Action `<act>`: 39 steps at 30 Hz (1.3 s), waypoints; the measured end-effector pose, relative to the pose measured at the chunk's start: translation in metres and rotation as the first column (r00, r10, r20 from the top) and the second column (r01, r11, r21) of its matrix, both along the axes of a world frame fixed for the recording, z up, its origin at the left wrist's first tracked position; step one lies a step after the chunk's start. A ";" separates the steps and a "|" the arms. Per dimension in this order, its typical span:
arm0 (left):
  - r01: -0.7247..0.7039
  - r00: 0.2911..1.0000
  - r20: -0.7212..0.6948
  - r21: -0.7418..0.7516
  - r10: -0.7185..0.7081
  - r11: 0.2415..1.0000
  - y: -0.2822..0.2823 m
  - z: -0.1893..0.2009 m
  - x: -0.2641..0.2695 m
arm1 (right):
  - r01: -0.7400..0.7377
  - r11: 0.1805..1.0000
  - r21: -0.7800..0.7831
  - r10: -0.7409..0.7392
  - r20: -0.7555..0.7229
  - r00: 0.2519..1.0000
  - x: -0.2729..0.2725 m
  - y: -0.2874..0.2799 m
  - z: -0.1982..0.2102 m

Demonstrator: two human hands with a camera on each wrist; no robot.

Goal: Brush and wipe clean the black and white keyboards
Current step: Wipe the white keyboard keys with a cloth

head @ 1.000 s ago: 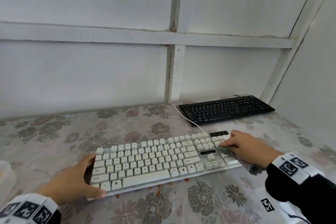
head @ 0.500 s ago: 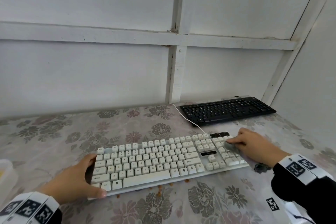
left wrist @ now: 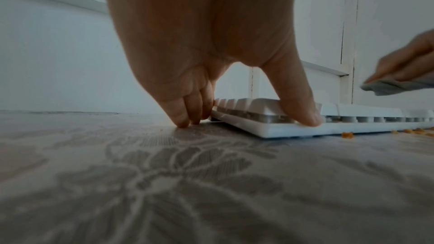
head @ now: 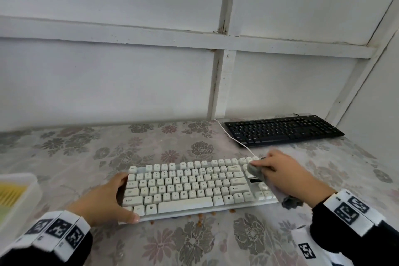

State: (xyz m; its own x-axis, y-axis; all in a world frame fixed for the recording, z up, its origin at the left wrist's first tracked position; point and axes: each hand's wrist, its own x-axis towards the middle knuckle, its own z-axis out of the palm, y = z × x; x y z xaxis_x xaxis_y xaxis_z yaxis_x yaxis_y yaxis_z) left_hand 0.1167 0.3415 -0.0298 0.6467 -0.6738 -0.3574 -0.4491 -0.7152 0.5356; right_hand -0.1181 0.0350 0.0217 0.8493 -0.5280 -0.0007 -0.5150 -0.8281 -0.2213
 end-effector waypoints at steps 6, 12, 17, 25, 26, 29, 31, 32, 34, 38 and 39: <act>0.005 1.000 0.004 0.029 -0.005 1.000 0.001 0.002 0.000 | -0.490 0.859 0.147 0.486 0.066 0.871 0.096 0.129 0.003; 0.030 0.998 0.047 0.044 -0.032 0.999 0.001 -0.001 0.002 | -0.592 0.804 0.065 0.595 -0.067 0.801 0.150 0.190 -0.020; 0.023 0.999 0.036 0.033 -0.024 0.999 0.001 0.001 0.000 | -0.572 0.820 0.034 0.573 -0.050 0.818 0.130 0.178 -0.024; 0.037 0.999 -0.008 0.021 -0.037 0.999 0.001 0.006 -0.002 | -0.477 0.877 0.063 0.480 -0.056 0.875 0.086 0.118 -0.025; 0.035 0.999 -0.007 0.022 -0.035 0.999 0.001 0.006 -0.002 | -0.451 0.889 0.075 0.456 -0.067 0.888 0.082 0.111 -0.022; 0.034 0.999 -0.012 0.012 -0.033 0.999 0.001 0.004 0.000 | -0.408 0.912 0.052 0.411 -0.097 0.906 0.079 0.105 -0.010; 0.033 0.999 -0.022 0.010 -0.033 0.999 0.001 0.003 0.001 | -0.413 0.905 0.103 0.420 -0.050 0.906 0.088 0.120 -0.003; 0.031 0.999 -0.026 0.011 -0.031 0.999 0.001 0.002 0.001 | -0.431 0.892 0.134 0.437 -0.019 0.899 0.096 0.133 -0.001; 0.030 0.999 -0.024 0.001 -0.030 1.000 0.002 0.001 0.003 | -0.492 0.858 0.148 0.494 0.026 0.869 0.116 0.160 -0.001; 0.036 0.999 0.008 -0.030 -0.035 0.999 0.003 -0.003 0.005 | -0.556 0.825 0.100 0.562 -0.044 0.826 0.146 0.198 -0.010; 0.036 0.999 0.012 -0.038 -0.036 0.999 0.003 -0.004 0.005 | -0.566 0.820 0.079 0.571 -0.055 0.819 0.148 0.201 -0.014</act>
State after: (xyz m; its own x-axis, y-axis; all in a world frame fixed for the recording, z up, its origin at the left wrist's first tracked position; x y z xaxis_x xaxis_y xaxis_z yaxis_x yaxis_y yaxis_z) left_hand 0.1221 0.3441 -0.0337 0.6257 -0.7097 -0.3238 -0.4807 -0.6777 0.5565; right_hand 0.0296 0.2356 0.0076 0.9947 0.0516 -0.0891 0.0270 -0.9658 -0.2578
